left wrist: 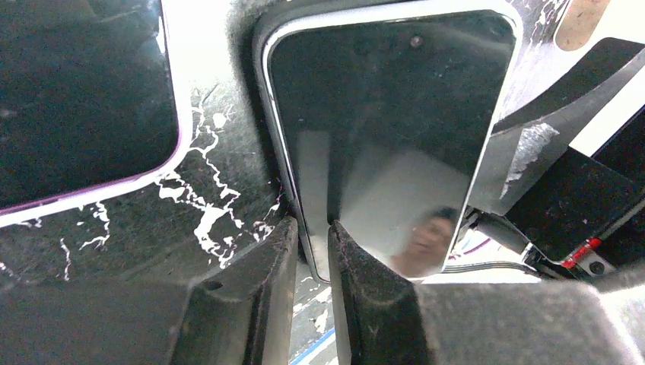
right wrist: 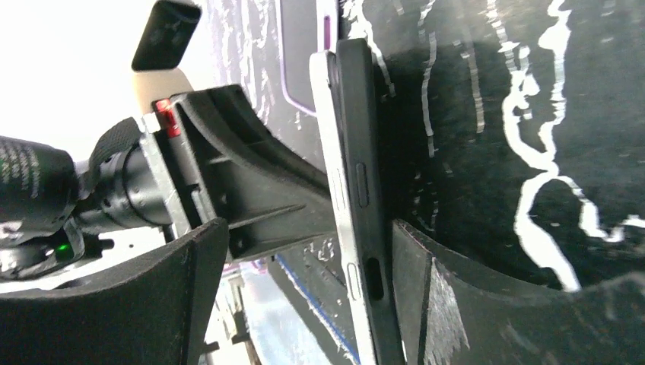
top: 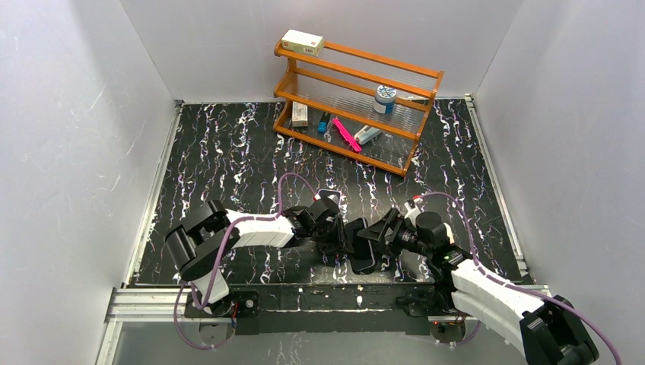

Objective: Put the phone into the phone case

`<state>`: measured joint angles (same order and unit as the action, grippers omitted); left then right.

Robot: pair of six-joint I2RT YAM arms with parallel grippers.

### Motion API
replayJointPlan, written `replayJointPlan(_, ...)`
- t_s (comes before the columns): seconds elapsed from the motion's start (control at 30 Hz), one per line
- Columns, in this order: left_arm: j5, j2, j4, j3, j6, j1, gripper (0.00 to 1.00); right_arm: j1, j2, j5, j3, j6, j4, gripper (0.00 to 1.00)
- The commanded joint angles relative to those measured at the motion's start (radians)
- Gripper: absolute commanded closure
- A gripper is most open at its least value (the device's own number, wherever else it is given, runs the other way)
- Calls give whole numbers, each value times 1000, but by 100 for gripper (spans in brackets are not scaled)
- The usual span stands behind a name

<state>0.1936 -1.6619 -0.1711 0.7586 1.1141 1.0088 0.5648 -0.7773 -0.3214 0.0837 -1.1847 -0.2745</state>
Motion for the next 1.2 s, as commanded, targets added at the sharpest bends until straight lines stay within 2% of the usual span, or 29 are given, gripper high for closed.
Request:
replayJointPlan(0.0, -74, 8, 61, -30, -39, 17, 80, 29, 15, -216, 44, -64, -136, 18)
replayJointPlan(0.13, -73, 14, 59, -45, -41, 17, 80, 30, -19, -222, 49, -50, -118, 20)
replayJointPlan(0.43, -80, 40, 61, -50, -38, 17, 78, 29, -48, -181, 90, 30, 38, 44)
replayJointPlan(0.53, -76, 39, 58, -49, -37, 17, 77, 29, -62, -171, 112, 49, 87, 44)
replayJointPlan(0.7, -70, 40, 50, -44, -35, 17, 74, 30, -79, -157, 138, 82, 155, 35)
replayJointPlan(0.77, -72, 39, 50, -42, -37, 18, 71, 30, -77, -148, 146, 89, 174, 35)
replayJointPlan(0.87, -72, 39, 50, -42, -37, 17, 71, 29, -77, -119, 159, 107, 225, 49)
replayJointPlan(1.03, -78, 42, 50, -49, -36, 18, 71, 29, -59, -87, 163, 114, 272, 84)
replayJointPlan(1.1, -81, 49, 50, -55, -35, 17, 70, 30, -50, -75, 161, 118, 294, 91)
replayJointPlan(1.17, -82, 54, 50, -60, -35, 17, 70, 29, -48, -67, 164, 123, 312, 94)
